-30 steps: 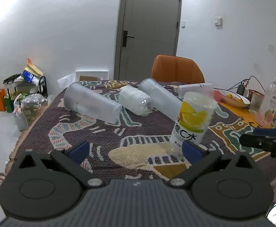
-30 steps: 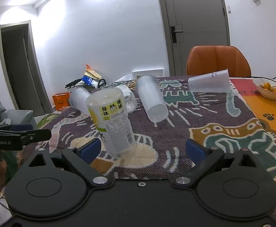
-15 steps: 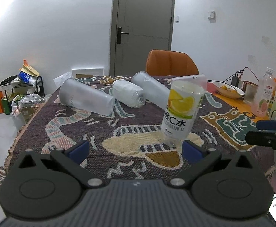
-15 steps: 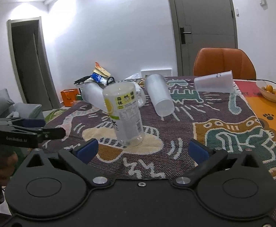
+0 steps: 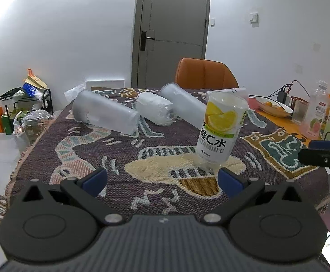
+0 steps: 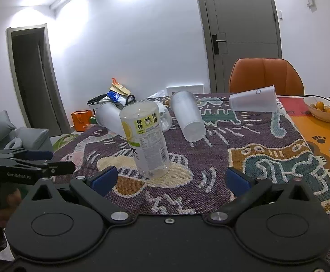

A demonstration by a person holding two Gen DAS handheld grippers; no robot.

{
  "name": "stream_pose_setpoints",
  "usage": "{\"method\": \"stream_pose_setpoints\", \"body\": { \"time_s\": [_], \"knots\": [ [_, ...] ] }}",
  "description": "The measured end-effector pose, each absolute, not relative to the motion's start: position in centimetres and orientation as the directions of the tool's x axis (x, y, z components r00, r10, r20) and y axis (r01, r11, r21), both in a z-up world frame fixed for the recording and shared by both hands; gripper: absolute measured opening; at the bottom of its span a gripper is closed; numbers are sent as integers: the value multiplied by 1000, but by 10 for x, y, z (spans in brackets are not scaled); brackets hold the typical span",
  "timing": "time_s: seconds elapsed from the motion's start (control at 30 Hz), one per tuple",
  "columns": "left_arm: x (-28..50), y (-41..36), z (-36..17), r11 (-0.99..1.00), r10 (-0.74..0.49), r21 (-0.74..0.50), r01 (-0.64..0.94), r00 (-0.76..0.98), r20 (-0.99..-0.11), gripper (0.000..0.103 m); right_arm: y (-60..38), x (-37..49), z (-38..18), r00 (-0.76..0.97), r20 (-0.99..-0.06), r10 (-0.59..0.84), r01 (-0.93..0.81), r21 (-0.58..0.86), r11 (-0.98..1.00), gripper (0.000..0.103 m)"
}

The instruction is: Flip cup upright

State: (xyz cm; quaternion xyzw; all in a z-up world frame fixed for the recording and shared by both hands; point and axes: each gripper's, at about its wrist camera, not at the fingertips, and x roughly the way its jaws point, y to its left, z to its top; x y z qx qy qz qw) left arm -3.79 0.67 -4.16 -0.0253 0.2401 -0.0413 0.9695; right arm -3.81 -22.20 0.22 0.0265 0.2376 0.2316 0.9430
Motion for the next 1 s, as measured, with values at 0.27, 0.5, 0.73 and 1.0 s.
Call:
{"method": "stream_pose_setpoints", "body": {
  "time_s": [0.27,0.5,0.73,1.0],
  "knots": [
    [-38,7,-42,995,-93,-67,70,879,-467,103,-217,-38,2,778,-439,450,-432,147,890,103],
    [-40,7,-43,995,-91,-65,69,879,-469,103,-215,-38,2,777,-440,449,-437,135,889,103],
    [-41,7,-43,996,-90,-65,67,879,-468,103,-215,-38,2,776,-445,446,-435,133,890,103],
    [-41,7,-44,996,-91,-63,69,878,-471,103,-218,-37,1,778,-450,439,-428,132,894,103]
  ]
}}
